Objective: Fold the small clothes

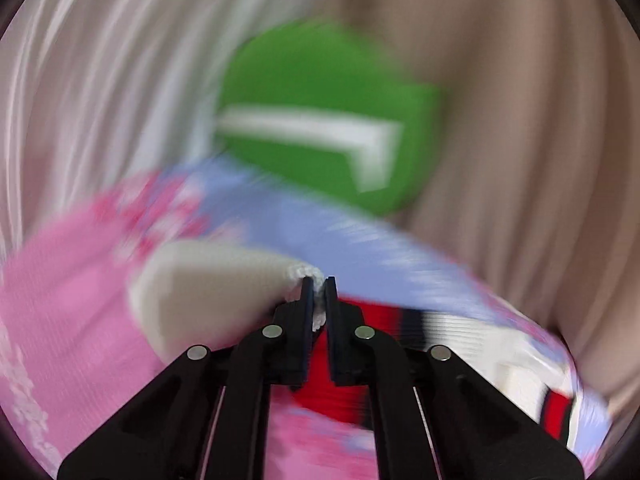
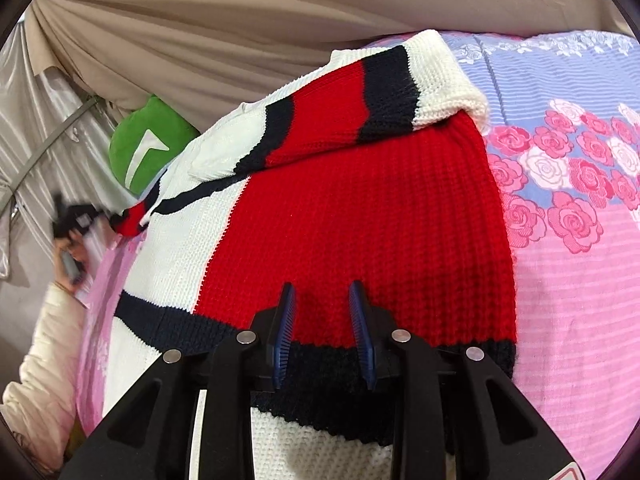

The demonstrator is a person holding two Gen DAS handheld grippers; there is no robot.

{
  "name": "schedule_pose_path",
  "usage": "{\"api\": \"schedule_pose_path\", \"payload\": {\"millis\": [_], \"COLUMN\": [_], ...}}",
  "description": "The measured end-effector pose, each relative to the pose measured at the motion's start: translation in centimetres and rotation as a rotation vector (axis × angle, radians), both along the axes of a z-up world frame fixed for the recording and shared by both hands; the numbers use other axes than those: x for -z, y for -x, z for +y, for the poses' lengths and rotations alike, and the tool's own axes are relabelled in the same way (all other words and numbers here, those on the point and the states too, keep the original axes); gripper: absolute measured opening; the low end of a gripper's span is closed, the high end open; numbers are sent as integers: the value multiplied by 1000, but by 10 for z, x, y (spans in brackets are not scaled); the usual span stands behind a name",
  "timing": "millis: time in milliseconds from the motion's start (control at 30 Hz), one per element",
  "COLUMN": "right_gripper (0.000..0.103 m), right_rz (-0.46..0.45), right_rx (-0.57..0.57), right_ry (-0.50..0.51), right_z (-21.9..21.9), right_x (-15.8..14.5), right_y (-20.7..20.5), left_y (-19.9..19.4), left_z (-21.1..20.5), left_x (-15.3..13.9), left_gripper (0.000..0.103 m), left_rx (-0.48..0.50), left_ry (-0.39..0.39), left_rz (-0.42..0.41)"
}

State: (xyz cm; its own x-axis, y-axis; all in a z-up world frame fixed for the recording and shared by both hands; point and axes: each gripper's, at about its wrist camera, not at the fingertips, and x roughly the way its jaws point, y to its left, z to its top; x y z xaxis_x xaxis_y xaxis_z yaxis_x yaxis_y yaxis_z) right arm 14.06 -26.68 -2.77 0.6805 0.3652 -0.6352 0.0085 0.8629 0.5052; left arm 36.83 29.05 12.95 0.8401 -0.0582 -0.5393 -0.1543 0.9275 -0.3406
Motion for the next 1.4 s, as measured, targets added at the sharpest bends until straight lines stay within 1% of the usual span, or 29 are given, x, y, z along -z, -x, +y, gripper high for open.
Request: {"api": "schedule_pose_path", "payload": {"millis": [67, 100, 133, 167, 200, 233, 267, 300, 367, 400, 467, 533, 567, 633, 700, 733, 767, 833, 900, 1000, 1100, 1133, 1167, 1200, 1233, 1267, 1333, 1367, 1400], "right_gripper": [30, 30, 30, 30, 30, 31, 32, 32, 34, 35, 40, 41, 41, 43, 47, 51, 51, 52, 56, 56, 56, 53, 38, 21, 4, 4, 4, 4, 4], "right_rz": [-1, -2, -3, -4, -5, -6, -8, -10, -16, -18, -27, -31, -30, -29, -64, -80, -101, -133, -169, -196, -175, -162, -128, -108, -105, -94, -145, -179, -197], "right_rx": [1, 2, 3, 5, 6, 7, 8, 9, 13, 14, 20, 23, 32, 36, 36, 31, 11, -50, -152, -294, -395, -412, -423, -408, -384, -358, -270, -213, -154], "right_ry": [-3, -5, -7, -12, -17, -27, -34, -44, -65, -71, -87, -103, -106, -82, 7, 51, 103, 189, 293, 437, 525, 548, 578, 596, 582, 519, 409, 314, 225], "right_z": [0, -1, -1, -2, -2, -4, -4, -5, -8, -10, -13, -17, -18, -20, -17, -13, -4, 19, 53, 106, 146, 154, 161, 163, 158, 145, 112, 83, 53], "right_x": [0, 0, 0, 0, 0, 1, 0, 1, 1, 1, 0, -1, -2, -9, -24, -31, -40, -52, -59, -57, -45, -39, -31, -28, -30, -40, -67, -84, -95], "right_y": [0, 0, 0, 1, 1, 2, 2, 3, 4, 4, 6, 7, 6, 0, -11, -19, -29, -46, -67, -93, -117, -125, -137, -142, -148, -155, -154, -151, -150], "left_y": [18, 25, 32, 38, 42, 45, 49, 53, 62, 68, 78, 82, 81, 82, 89, 87, 81, 74, 65, 55, 43, 40, 37, 34, 34, 32, 31, 32, 34], "left_z": [-68, -104, -137, -179, -218, -251, -287, -319, -370, -387, -401, -390, -375, -337, -287, -264, -238, -209, -183, -168, -161, -155, -153, -150, -150, -147, -142, -141, -140], "left_x": [-43, -58, -68, -74, -74, -67, -55, -38, 6, 27, 64, 85, 90, 88, 79, 74, 71, 73, 74, 78, 84, 86, 90, 95, 99, 102, 105, 105, 104], "left_gripper": [4, 4, 4, 4, 5, 7, 14, 44, 80, 79, 79, 79, 79, 78, 78, 78, 78, 78, 78, 78, 78, 78, 78, 78, 78, 77, 76, 76, 76], "left_rx": [135, 201, 270, 364, 440, 495, 550, 582, 632, 648, 686, 698, 688, 649, 568, 530, 480, 422, 335, 288, 265, 248, 234, 222, 215, 213, 216, 223, 227], "left_ry": [-74, -104, -119, -127, -135, -151, -177, -212, -269, -294, -314, -269, -237, -186, -151, -129, -97, -66, -69, -61, -43, -44, -39, -28, -19, -2, 19, 19, 11], "left_rz": [-98, -135, -161, -169, -162, -145, -124, -98, -54, -34, 28, 87, 108, 114, 106, 106, 114, 132, 143, 151, 166, 172, 178, 187, 194, 204, 211, 204, 198]}}
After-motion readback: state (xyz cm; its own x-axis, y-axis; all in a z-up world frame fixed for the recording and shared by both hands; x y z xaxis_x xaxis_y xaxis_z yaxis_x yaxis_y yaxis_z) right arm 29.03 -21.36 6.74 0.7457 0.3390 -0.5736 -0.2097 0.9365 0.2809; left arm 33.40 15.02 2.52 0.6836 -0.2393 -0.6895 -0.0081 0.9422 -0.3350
